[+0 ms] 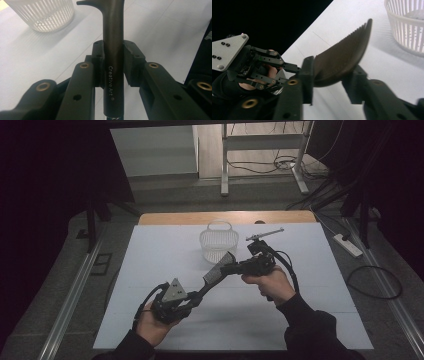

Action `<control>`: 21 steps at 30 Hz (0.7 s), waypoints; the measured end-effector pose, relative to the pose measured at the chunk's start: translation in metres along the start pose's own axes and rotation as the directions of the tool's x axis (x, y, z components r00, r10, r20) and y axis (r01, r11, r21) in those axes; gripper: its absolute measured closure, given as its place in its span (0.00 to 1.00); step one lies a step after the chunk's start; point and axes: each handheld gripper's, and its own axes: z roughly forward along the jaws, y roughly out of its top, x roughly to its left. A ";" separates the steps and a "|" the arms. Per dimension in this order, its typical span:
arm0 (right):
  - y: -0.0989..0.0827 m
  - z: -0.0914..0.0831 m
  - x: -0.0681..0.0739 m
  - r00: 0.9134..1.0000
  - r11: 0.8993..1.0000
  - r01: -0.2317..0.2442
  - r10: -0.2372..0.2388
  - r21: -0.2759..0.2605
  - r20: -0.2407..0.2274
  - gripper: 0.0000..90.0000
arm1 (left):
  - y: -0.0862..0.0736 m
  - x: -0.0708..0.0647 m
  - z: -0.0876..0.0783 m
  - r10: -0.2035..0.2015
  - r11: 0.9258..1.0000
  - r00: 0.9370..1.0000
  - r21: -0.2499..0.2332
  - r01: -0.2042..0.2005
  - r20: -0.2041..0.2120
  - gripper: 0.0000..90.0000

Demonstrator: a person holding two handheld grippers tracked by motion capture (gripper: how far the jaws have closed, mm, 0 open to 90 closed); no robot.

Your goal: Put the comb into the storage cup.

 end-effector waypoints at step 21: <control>-0.002 -0.002 -0.005 0.982 0.993 -0.121 0.119 -0.006 -0.149 0.93 | -0.002 0.003 0.007 -0.015 1.000 1.000 0.025 0.016 -0.020 0.70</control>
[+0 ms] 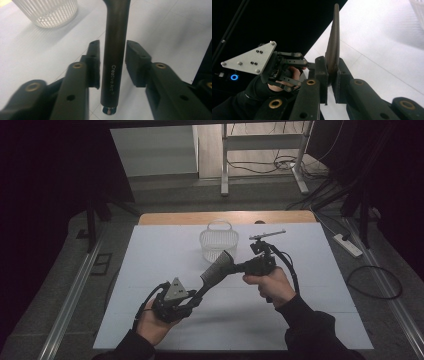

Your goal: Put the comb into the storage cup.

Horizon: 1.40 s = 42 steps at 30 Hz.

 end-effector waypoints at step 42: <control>-0.001 -0.013 0.006 0.987 0.990 0.131 -0.125 -0.051 0.104 0.93 | -0.015 0.019 -0.011 -0.170 0.985 0.985 -0.010 0.170 0.044 0.00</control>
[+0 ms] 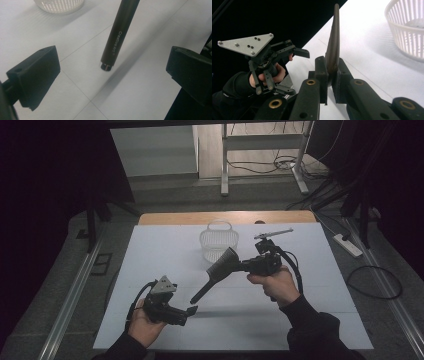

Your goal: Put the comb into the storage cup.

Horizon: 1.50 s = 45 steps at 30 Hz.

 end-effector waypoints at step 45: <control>0.004 -0.030 -0.013 0.993 0.993 0.023 -0.009 -0.119 0.116 0.93 | -0.042 0.024 -0.051 -0.106 0.991 0.994 -0.080 0.106 -0.005 0.00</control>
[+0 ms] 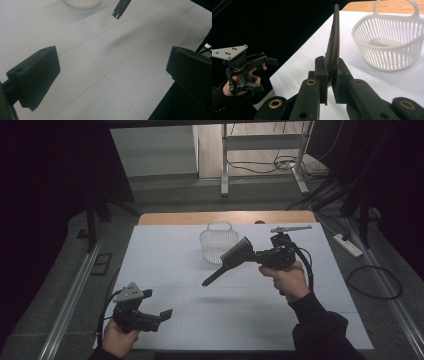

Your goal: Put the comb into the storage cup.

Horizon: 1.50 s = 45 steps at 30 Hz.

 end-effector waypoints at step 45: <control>0.024 -0.012 -0.016 0.998 0.997 -0.044 0.047 -0.066 0.038 0.93 | -0.029 0.001 -0.033 -0.025 0.998 0.994 0.046 0.030 -0.111 0.00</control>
